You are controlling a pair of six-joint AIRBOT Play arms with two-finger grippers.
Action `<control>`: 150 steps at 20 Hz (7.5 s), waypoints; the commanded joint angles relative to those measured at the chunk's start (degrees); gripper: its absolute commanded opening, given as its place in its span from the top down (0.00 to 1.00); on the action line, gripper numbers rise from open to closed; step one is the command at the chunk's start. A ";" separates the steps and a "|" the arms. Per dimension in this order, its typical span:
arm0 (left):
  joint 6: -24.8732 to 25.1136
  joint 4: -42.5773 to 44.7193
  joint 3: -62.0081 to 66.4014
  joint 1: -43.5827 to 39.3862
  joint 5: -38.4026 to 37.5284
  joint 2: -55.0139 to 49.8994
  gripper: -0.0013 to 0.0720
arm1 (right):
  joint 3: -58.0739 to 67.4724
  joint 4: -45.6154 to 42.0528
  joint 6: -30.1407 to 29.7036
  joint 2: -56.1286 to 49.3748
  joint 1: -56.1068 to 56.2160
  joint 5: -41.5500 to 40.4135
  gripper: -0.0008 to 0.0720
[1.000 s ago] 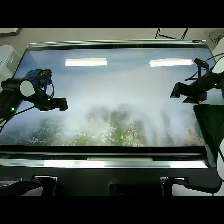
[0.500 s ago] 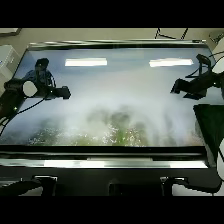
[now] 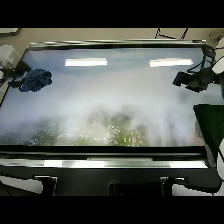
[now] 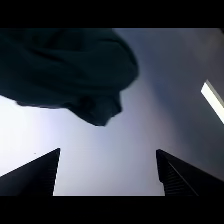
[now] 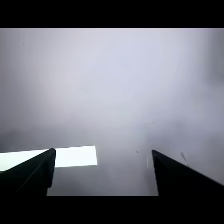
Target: Fold the clothes and pants, and hang the long-sleeved shirts on hangers.
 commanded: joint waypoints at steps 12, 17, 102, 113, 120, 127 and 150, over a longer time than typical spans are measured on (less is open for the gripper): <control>22.01 -40.30 3.52 4.33 23.10 -21.49 0.07 | -0.02 3.17 0.11 0.00 0.07 12.33 0.06; 26.27 -40.30 3.54 2.60 19.21 -20.28 0.95 | 0.00 3.69 1.40 0.04 0.07 16.57 0.06; 21.51 -2.93 -10.80 -25.51 -9.90 48.39 0.95 | -3.54 22.60 -12.96 19.04 -2.23 -9.31 0.94; 21.70 -4.42 1.25 -8.76 -2.51 57.20 0.95 | 3.58 3.82 -5.84 37.70 -5.81 9.07 0.94; 21.77 -13.60 1.18 -9.27 10.93 49.75 0.95 | 0.63 4.90 -2.82 29.92 -5.81 26.91 0.94; 33.44 -13.73 -5.09 -25.83 -1.42 28.83 0.95 | -24.17 8.81 -2.21 26.47 -5.57 22.53 0.94; 30.82 -2.27 -42.10 -13.81 -38.84 24.90 0.00 | -47.76 9.46 -0.42 26.36 -5.57 0.94 0.93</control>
